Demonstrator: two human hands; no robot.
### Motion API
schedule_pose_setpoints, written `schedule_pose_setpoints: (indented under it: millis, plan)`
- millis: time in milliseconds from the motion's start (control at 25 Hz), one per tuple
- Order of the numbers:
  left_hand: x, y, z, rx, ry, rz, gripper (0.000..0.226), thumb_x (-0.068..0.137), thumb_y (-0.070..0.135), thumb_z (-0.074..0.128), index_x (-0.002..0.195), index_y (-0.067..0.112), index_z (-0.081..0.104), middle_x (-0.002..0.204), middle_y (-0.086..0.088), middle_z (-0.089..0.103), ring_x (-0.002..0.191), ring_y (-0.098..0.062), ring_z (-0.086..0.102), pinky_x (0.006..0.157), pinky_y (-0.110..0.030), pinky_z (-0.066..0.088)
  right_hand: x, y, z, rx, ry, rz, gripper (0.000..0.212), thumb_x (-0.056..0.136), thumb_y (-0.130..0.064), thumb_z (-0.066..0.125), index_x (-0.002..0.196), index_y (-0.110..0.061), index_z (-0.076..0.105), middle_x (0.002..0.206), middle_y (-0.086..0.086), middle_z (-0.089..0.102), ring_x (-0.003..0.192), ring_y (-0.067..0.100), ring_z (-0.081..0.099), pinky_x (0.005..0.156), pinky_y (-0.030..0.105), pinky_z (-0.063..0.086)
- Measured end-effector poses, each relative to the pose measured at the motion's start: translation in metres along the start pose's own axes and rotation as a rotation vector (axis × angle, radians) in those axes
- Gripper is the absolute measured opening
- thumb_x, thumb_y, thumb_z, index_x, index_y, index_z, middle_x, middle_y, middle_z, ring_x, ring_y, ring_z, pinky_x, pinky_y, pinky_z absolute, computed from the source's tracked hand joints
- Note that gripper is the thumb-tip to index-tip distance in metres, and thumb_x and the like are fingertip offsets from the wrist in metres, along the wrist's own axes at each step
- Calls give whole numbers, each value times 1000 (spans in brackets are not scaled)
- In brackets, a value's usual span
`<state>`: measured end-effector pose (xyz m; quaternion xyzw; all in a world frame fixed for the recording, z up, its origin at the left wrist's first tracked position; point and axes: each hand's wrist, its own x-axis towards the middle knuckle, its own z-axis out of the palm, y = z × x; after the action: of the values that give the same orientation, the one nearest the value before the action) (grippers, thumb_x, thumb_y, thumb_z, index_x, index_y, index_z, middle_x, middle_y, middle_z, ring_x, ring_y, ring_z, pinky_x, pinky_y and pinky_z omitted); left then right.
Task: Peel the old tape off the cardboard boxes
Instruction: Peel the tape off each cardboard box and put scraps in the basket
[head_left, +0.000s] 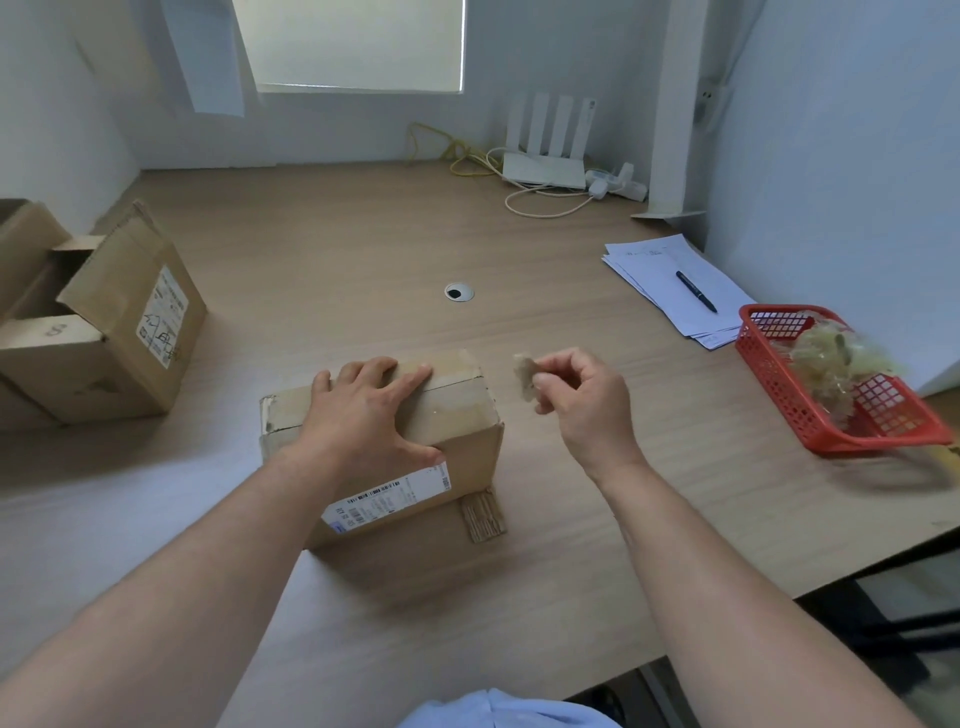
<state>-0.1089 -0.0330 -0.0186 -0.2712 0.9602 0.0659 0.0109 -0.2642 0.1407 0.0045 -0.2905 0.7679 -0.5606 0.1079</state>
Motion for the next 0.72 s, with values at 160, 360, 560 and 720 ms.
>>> schedule_pose_setpoints:
  millis: [160, 360, 560, 720]
  plan:
    - [6, 27, -6, 17, 34, 25, 104, 54, 88, 54, 145, 49, 21, 149, 2, 27, 135, -22, 21, 112, -40, 14, 29, 0, -51, 203, 49, 15, 20, 82, 2, 64, 90, -15, 56, 65, -2, 64, 51, 5, 57, 52, 20, 50]
    - [26, 111, -7, -2, 107, 79, 106, 51, 89, 45, 145, 48, 22, 148, 2, 27, 134, -20, 20, 111, -37, 12, 49, 32, -100, 180, -12, 55, 16, 82, -2, 67, 78, -18, 64, 70, 0, 66, 62, 8, 59, 59, 25, 51]
    - [73, 199, 3, 17, 95, 113, 106, 50, 91, 43, 145, 50, 18, 147, 2, 25, 133, -20, 18, 112, -37, 10, 88, 74, -175, 172, 59, 50, 19, 82, -7, 67, 73, -24, 66, 72, -9, 66, 67, 1, 58, 65, 23, 49]
    - [106, 261, 21, -1, 107, 125, 103, 51, 90, 44, 144, 50, 24, 145, 3, 27, 131, -18, 18, 111, -36, 9, 122, 112, -242, 106, 222, 57, 15, 81, -14, 70, 73, -25, 64, 83, -4, 65, 70, -2, 56, 69, 15, 43]
